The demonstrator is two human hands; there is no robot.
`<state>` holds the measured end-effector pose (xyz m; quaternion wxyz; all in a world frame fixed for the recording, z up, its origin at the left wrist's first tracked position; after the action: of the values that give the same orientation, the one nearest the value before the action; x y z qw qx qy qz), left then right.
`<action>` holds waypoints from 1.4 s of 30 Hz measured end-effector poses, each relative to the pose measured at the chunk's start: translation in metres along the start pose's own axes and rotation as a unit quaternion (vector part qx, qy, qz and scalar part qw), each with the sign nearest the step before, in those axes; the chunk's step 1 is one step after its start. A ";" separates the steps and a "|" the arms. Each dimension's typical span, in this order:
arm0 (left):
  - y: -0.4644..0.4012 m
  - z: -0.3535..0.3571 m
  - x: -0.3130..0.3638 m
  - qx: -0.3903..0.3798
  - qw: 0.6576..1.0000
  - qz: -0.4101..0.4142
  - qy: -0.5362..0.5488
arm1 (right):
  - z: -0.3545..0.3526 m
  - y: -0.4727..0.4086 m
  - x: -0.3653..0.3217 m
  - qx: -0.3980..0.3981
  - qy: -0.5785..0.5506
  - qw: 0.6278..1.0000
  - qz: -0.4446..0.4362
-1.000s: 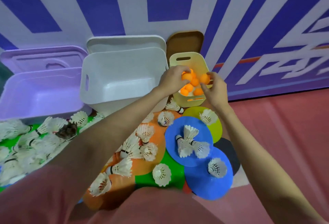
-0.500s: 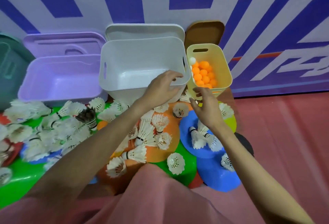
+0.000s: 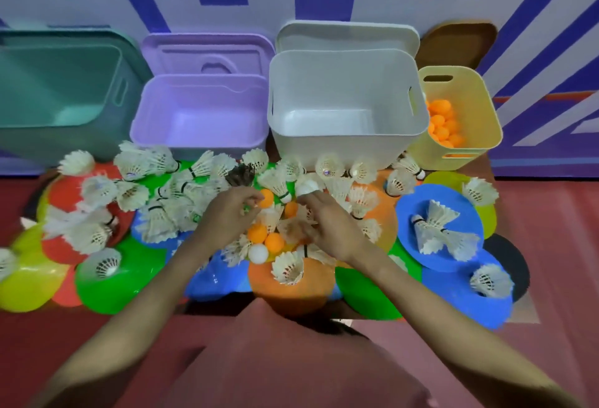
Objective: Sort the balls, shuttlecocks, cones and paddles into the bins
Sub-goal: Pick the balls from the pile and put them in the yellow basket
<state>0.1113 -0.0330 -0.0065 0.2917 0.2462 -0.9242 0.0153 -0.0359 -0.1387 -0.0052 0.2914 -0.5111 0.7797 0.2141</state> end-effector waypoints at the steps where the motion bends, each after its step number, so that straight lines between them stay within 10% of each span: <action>1: 0.006 0.005 -0.009 -0.016 1.000 -0.005 -0.012 | 0.012 -0.002 -0.005 -0.017 0.016 1.000 -0.005; 16: 0.021 0.043 -0.028 -0.102 0.988 0.031 -0.113 | 0.086 -0.004 -0.032 -0.040 0.162 0.986 0.010; 33: 0.041 -0.008 -0.040 0.056 0.998 0.010 0.022 | 0.105 -0.007 -0.039 -0.036 0.186 0.981 0.025; 42: 0.015 -0.006 0.004 0.091 0.994 0.050 0.037 | 0.003 0.023 0.010 0.143 -0.020 0.985 0.097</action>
<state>0.1043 -0.0208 0.0022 0.3009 0.2246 -0.9186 0.1231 -0.0596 -0.1347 -0.0127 0.3547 -0.3819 0.8422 0.1379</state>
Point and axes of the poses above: each hand's wrist, its own y-axis away from the middle knuckle, its own z-axis out of the palm, x = y × z, the point moved 7 cm from there along -y, towards the middle knuckle, and after that the axes turned 6 degrees about -y, right-handed, at the moved point
